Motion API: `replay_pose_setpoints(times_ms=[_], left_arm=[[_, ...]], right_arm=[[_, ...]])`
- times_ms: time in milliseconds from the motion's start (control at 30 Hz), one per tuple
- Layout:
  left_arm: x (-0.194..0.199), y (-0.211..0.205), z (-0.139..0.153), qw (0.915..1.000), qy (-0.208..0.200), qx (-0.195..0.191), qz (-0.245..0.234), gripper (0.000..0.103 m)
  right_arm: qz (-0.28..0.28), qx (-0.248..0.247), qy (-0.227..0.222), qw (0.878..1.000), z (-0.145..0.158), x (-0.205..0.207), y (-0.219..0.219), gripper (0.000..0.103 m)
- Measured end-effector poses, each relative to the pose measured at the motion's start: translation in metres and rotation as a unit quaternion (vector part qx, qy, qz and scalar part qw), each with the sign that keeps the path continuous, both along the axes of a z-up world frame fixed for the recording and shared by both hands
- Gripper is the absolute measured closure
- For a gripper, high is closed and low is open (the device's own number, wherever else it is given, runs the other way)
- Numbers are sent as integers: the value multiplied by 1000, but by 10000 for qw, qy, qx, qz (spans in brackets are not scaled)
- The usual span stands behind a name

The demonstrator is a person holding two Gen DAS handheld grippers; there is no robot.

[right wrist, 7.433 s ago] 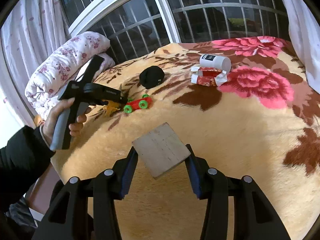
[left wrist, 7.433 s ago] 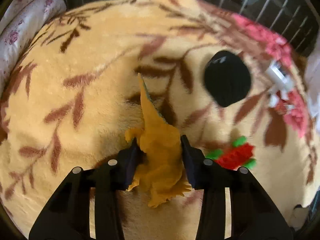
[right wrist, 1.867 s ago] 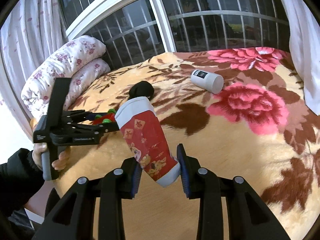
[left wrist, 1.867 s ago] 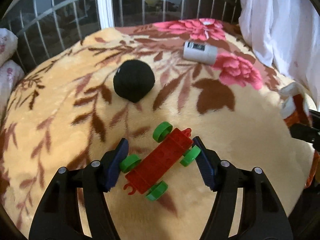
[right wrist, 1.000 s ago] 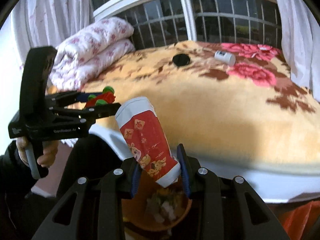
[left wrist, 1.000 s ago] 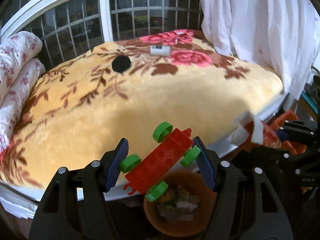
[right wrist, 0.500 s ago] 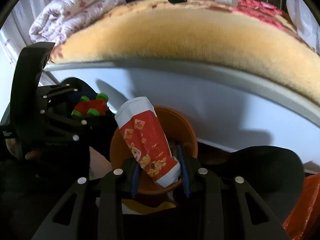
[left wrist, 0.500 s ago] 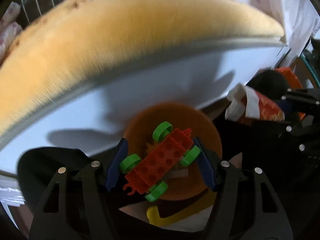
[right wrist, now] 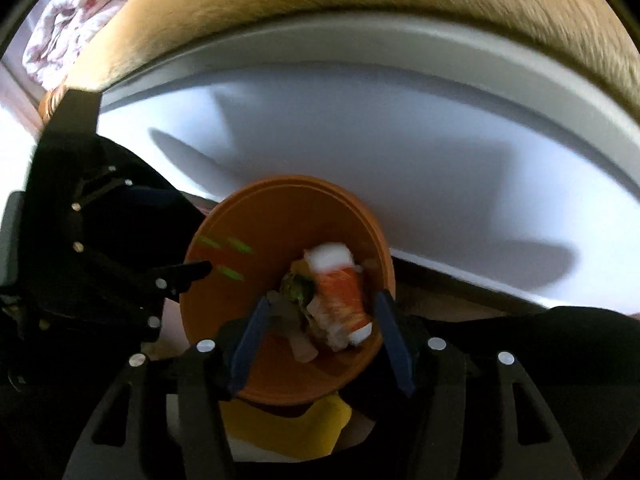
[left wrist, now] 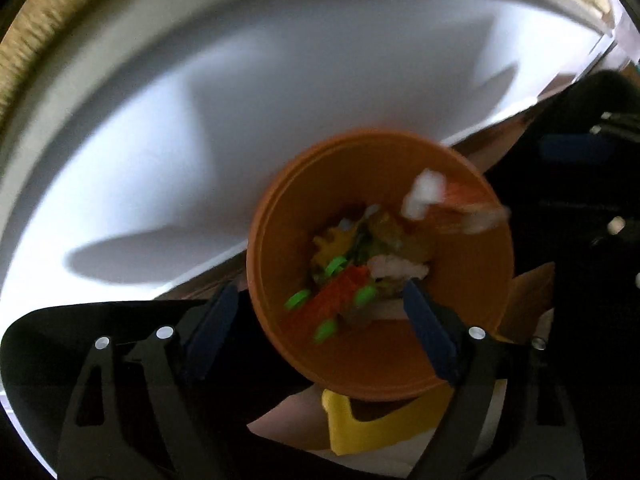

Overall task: Collect trash
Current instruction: 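Lower both tools over the orange bucket and release the box and car, then grasp the white cylindrical cup with the right tool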

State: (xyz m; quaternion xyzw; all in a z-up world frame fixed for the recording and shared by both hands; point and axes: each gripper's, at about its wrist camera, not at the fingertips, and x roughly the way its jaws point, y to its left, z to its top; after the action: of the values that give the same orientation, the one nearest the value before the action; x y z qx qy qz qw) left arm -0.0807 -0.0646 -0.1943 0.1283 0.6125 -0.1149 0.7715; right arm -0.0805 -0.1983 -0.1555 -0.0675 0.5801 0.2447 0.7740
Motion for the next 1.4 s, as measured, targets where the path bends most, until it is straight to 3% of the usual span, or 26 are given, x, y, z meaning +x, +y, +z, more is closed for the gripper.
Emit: replay_pose_setpoints(times_ms=[167,333,467,567,733,867,1033,1167,1300,1400], left_arm=[[-4,6,12,9997,54,-228,-26,20],[-3,23,72,9962,-169,-857,-41,20],[6,35,154,9825,-1109,-1494,7,20],[25,43,199,9683,-1918,-1587,215,13],[90,50,232,9474,-2612,-1597,937,13],[138,49,222,9465,-2588,-1447,1277,13],[186,42,201,9556,-2454,-938,1337,13],[204,42,184,9601,-2315,-784,1359,13],[214,44,165,9661,-1997,-901,1363,13],[213,41,160,9675,-1974,-893,1304,13]], right_arm=[[-64,173,-55,9998,27,-6,-18,47],[219,445,-472,9977,91,-7,-28,47],[343,724,-1011,9917,154,21,-36,45],[272,806,-1496,9851,195,67,-38,42],[159,616,-2115,9753,239,161,-30,42],[236,191,-2418,9698,259,243,-14,34],[499,-417,-2293,9712,251,319,10,33],[801,-932,-2134,9692,228,372,28,33],[1228,-1399,-1851,9649,200,413,45,31],[1377,-1663,-1668,9621,182,437,52,30]])
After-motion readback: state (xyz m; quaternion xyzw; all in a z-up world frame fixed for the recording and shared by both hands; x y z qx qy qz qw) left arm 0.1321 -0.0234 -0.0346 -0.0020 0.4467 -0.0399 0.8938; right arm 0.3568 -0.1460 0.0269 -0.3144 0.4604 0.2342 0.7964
